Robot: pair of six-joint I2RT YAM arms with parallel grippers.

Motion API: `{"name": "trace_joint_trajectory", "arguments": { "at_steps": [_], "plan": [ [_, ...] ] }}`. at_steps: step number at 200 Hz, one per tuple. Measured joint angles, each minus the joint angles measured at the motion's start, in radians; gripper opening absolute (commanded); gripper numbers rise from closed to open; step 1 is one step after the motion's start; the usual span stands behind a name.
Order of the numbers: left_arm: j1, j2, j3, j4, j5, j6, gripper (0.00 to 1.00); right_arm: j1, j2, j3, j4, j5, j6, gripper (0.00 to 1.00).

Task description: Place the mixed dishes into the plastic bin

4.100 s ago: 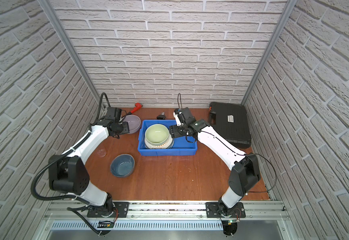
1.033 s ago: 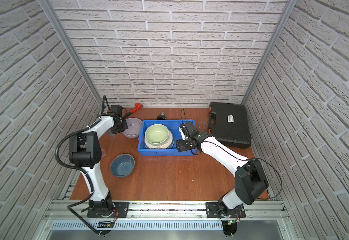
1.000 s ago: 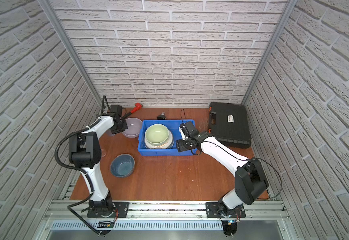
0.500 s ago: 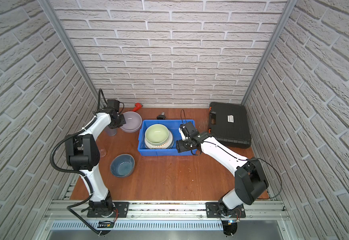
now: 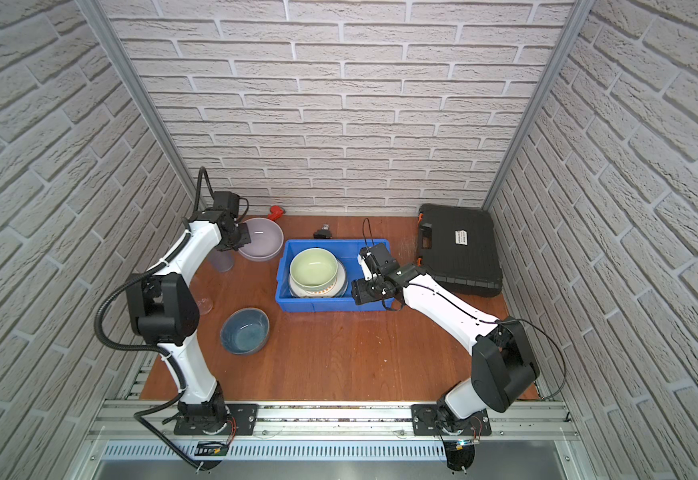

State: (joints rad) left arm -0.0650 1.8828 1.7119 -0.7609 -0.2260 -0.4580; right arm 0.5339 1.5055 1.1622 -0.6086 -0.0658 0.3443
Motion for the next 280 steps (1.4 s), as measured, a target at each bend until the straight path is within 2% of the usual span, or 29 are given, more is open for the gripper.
{"name": "trace_joint_trajectory", "arguments": {
  "at_steps": [49,87,126,171,222,280],
  "plan": [
    [-0.024,-0.107,0.033,-0.059,0.055,0.022,0.0,0.0,-0.016,-0.016,0.003,-0.009,0.004,0.7],
    [-0.051,-0.143,0.08,-0.127,0.119,0.05,0.0,0.0,-0.089,-0.059,0.006,-0.009,0.004,0.7],
    [-0.113,-0.159,0.084,-0.192,0.208,0.071,0.0,0.0,-0.161,-0.087,-0.003,-0.003,-0.001,0.71],
    [-0.207,-0.159,0.092,-0.254,0.259,0.096,0.0,0.0,-0.231,-0.128,-0.021,0.002,-0.004,0.71],
    [-0.289,-0.121,0.198,-0.299,0.282,0.117,0.0,0.0,-0.243,-0.14,-0.024,0.001,-0.004,0.71],
    [-0.339,0.024,0.286,-0.329,0.259,0.131,0.0,0.0,-0.251,-0.143,-0.024,0.002,-0.004,0.71]
  ]
}}
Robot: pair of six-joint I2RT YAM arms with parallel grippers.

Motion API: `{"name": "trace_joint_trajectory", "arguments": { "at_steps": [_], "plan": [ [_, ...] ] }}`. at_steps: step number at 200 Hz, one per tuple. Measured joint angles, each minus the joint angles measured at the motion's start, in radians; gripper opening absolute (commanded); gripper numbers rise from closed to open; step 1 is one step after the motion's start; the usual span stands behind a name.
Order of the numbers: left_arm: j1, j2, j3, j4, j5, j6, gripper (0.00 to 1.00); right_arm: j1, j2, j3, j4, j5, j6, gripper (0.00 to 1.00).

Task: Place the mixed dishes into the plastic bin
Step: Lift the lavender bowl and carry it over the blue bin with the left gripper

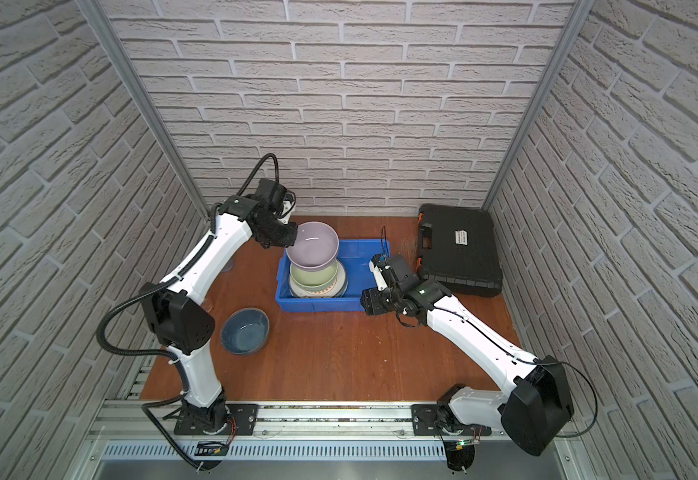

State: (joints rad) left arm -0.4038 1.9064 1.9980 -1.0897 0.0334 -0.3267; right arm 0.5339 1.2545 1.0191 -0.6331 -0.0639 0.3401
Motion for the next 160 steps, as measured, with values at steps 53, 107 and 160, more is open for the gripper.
{"name": "trace_joint_trajectory", "arguments": {
  "at_steps": [53,107,160],
  "plan": [
    [-0.03,0.066,0.055,-0.04,-0.025,0.017,0.0,0.0,-0.023,-0.017,-0.003,0.006,0.0,0.71],
    [-0.036,0.101,0.078,-0.052,-0.032,0.024,0.0,0.0,-0.026,-0.024,-0.003,0.008,0.0,0.71],
    [-0.038,0.124,0.076,-0.06,-0.04,0.037,0.0,0.0,-0.026,-0.029,-0.003,0.011,0.0,0.71]
  ]
}}
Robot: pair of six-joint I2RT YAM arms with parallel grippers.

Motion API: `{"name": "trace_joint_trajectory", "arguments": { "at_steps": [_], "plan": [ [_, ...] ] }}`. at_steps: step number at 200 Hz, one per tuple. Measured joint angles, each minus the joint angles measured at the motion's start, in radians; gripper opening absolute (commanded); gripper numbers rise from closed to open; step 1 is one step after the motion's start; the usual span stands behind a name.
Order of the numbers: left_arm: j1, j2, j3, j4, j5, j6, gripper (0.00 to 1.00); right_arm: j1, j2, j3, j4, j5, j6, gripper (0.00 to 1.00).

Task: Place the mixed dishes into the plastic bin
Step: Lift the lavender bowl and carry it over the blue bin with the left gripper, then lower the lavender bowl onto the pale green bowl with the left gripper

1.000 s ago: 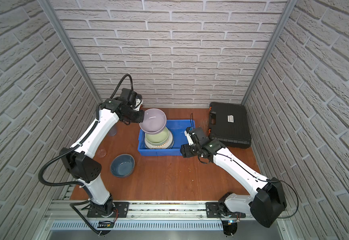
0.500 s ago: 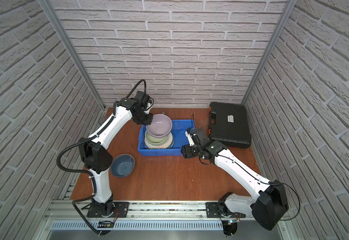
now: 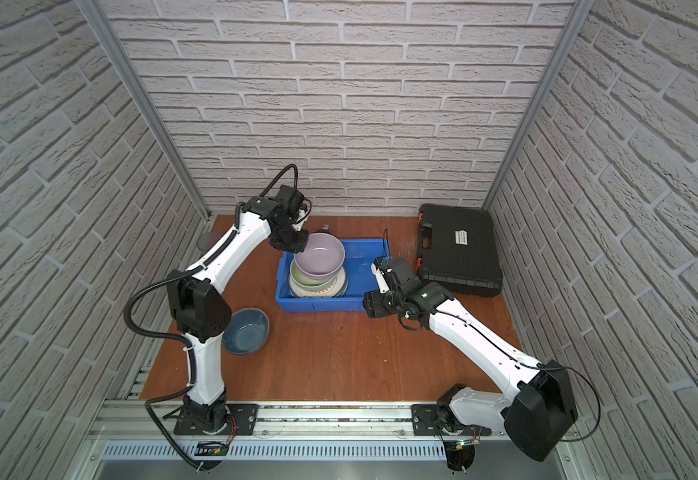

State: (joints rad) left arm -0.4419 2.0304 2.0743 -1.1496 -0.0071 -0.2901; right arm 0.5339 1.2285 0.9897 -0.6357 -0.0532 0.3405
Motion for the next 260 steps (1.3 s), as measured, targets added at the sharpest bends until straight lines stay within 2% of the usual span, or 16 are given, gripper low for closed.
{"name": "trace_joint_trajectory", "arguments": {
  "at_steps": [115,234,260],
  "plan": [
    [-0.002,-0.003,-0.132,0.049,-0.015,-0.001,0.0,0.0,0.0,-0.001,0.001,0.0,0.0,0.71],
    [0.01,-0.004,-0.186,0.099,-0.011,-0.01,0.0,0.0,0.0,-0.003,0.004,0.0,0.0,0.71],
    [0.013,-0.004,-0.188,0.102,-0.01,-0.013,0.04,0.0,0.0,-0.003,0.005,0.0,0.0,0.71]
  ]
}}
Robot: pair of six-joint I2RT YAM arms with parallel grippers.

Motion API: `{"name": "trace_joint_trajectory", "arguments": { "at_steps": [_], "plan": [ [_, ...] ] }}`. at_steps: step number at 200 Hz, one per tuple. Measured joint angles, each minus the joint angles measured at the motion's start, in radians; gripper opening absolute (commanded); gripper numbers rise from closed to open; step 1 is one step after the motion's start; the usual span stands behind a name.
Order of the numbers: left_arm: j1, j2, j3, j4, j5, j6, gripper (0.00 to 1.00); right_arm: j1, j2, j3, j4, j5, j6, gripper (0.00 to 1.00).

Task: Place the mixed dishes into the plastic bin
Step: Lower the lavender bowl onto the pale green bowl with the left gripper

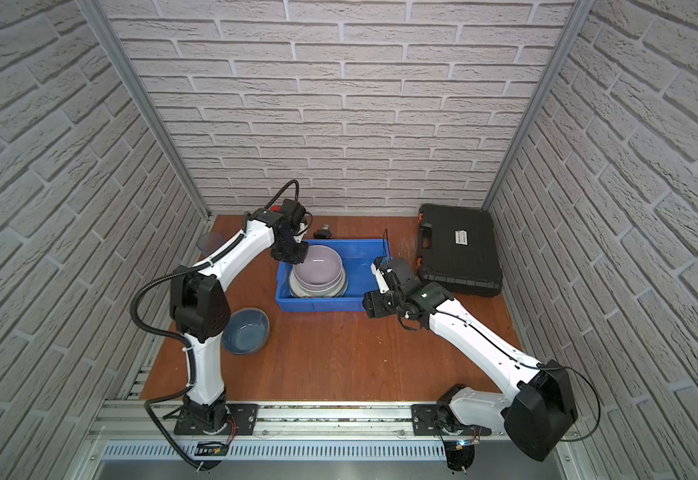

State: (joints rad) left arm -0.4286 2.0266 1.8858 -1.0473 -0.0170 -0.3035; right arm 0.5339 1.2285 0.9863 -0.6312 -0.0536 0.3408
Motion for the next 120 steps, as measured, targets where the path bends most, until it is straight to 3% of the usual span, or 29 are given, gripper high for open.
{"name": "trace_joint_trajectory", "arguments": {
  "at_steps": [120],
  "plan": [
    [0.02,-0.048,-0.086,0.075,0.047,-0.013,0.18,0.0,0.002,-0.013,0.008,0.0,0.001,0.71]
  ]
}}
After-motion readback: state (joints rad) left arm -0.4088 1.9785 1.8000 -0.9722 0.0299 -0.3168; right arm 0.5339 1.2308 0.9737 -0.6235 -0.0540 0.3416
